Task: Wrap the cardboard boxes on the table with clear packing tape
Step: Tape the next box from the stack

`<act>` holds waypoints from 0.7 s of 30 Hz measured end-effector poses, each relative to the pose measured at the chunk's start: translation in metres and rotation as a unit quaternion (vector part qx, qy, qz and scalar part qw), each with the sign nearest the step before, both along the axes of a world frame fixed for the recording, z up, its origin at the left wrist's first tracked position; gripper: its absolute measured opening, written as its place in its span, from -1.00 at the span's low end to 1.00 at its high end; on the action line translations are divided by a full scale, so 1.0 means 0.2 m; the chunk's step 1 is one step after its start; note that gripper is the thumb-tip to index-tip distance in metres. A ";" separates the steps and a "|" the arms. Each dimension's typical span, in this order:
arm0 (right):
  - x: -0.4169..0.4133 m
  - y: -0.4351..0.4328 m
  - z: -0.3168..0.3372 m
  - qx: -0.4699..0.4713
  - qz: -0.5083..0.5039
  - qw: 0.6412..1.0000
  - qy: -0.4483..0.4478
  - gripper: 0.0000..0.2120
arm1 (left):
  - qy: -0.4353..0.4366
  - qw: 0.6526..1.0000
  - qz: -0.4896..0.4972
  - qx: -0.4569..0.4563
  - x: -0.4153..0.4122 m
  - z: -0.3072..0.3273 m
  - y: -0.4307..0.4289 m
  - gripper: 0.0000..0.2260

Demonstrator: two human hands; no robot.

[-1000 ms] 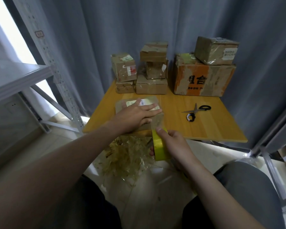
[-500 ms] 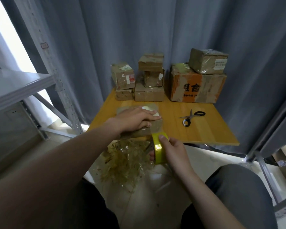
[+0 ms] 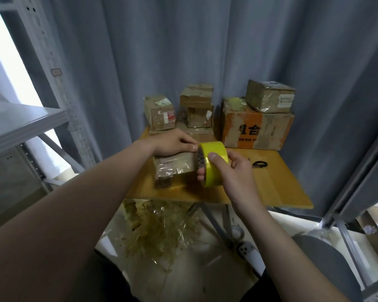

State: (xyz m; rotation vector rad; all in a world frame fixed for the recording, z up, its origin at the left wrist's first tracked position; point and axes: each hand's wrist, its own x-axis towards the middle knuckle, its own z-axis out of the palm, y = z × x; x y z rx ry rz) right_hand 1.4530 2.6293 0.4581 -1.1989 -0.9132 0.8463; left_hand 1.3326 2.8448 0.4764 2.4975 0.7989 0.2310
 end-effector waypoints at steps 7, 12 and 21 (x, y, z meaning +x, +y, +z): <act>0.07 0.20 0.09 0.019 -0.020 0.999 -0.021 -0.79 | 0.040 0.992 0.055 0.106 0.04 -0.01 0.03 -0.86; 0.08 0.34 0.11 0.004 -0.015 0.999 -0.036 -0.68 | 0.186 0.978 0.064 0.074 0.04 -0.07 0.03 -0.04; 0.11 0.35 0.13 -0.041 0.014 0.998 -0.049 -0.58 | 0.105 0.984 0.108 0.097 0.03 -0.14 0.08 -0.09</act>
